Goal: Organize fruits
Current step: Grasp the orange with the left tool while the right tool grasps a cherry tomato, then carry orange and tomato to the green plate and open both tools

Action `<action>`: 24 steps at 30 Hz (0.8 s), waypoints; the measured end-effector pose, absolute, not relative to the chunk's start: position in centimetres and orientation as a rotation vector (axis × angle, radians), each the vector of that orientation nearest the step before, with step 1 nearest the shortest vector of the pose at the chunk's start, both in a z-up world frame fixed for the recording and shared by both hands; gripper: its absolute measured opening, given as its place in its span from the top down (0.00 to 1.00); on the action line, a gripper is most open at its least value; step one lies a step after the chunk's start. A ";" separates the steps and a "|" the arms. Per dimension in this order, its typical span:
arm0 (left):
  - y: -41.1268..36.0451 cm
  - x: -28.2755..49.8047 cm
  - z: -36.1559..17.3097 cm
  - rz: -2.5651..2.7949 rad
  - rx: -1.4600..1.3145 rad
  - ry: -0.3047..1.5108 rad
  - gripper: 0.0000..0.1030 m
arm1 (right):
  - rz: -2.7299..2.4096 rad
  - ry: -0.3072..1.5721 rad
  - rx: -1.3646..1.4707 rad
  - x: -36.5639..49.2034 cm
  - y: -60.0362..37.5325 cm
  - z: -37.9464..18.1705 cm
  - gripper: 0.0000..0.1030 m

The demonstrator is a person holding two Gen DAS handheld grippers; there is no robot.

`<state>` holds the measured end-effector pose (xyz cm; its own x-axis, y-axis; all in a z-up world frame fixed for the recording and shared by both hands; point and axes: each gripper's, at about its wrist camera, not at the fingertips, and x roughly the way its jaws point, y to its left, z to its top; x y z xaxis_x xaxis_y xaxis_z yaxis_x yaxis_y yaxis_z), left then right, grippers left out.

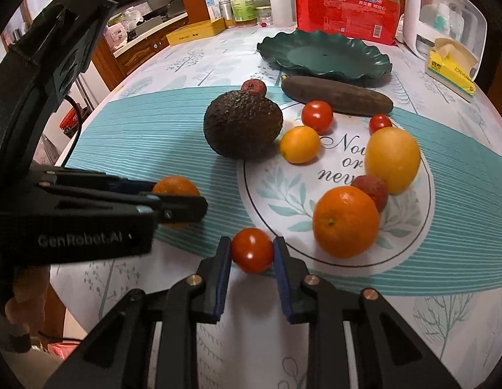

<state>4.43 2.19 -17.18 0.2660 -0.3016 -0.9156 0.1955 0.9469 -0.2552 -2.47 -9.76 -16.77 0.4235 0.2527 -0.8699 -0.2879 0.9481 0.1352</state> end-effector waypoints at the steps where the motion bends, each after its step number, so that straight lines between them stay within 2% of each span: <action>1: 2.4 4.3 -16.6 -0.338 -0.097 1.251 0.66 | 0.340 1.079 -0.036 -2.6 -9.8 -16.4 0.75; 8: 2.9 6.0 -9.5 -0.388 -0.104 1.143 0.66 | 0.326 1.010 -0.036 -1.6 -10.6 -11.2 0.75; 16: 2.0 11.0 -0.3 -0.410 -0.034 0.923 0.66 | 0.239 0.910 -0.032 5.1 -13.1 -2.9 0.75; 21: 1.4 15.1 1.6 -0.386 -0.044 0.869 0.66 | 0.177 0.866 -0.003 11.5 -14.7 -0.1 0.75; 24: 0.6 18.1 0.5 -0.369 -0.051 0.865 0.66 | 0.145 0.862 0.026 15.7 -15.3 -0.5 0.75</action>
<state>18.07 0.62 0.55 0.5896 -0.3375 -0.7338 0.2965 0.9355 -0.1920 15.75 -15.31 -0.46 0.6415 0.1380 -0.7546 -0.1169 0.9898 0.0816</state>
